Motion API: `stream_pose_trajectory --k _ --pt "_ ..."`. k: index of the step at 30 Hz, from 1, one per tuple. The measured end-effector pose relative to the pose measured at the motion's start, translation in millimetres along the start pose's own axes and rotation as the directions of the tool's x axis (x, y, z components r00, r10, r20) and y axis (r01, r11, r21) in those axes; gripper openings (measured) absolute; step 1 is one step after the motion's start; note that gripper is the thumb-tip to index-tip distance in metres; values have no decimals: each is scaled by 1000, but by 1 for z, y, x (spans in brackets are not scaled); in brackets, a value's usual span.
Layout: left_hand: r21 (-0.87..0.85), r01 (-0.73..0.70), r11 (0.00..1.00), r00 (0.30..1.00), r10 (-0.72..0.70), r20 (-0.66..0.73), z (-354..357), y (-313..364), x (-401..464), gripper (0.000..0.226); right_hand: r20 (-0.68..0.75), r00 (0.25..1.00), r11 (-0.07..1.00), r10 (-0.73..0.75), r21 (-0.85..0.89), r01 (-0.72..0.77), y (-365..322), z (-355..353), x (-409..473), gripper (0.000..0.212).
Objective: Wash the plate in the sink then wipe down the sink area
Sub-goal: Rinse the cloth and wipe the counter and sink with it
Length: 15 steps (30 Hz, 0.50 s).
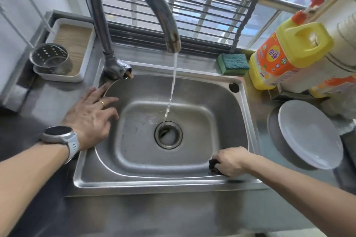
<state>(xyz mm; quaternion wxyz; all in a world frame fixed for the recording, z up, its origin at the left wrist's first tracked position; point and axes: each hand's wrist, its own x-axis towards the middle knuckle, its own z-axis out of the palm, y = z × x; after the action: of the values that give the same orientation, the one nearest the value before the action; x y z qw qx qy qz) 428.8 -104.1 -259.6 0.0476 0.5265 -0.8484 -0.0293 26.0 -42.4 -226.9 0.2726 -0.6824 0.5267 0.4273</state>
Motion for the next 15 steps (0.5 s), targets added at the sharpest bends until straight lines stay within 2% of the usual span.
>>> stream_pose_trajectory --k 3,5,8,10,11,13,15 --pt "-2 22 1000 1000 -22 2 -2 2 2 25 19 999 957 -36 288 29 -18 -7 -19 31" --pt "-15 27 1000 1000 -27 -3 -3 3 2 26 -27 996 858 -89 505 90 -42 -9 -35 22" --pt "-49 43 998 998 -45 -36 -5 4 1 29 -161 959 716 -234 639 282 -104 -23 -38 24" --pt "-159 63 985 995 -75 -68 -8 5 1 32 -221 909 609 -352 684 402 -170 -44 -23 32" --pt "-248 89 965 990 -113 -86 -11 7 1 34 -271 895 542 -353 721 432 -205 -54 -12 37" --pt "-433 154 888 964 -231 -130 -21 11 0 36 -364 920 367 -145 844 392 -267 -70 11 44" --pt "-536 172 826 920 -329 -213 -30 10 -2 35 -388 914 123 121 919 374 -299 -89 31 43"
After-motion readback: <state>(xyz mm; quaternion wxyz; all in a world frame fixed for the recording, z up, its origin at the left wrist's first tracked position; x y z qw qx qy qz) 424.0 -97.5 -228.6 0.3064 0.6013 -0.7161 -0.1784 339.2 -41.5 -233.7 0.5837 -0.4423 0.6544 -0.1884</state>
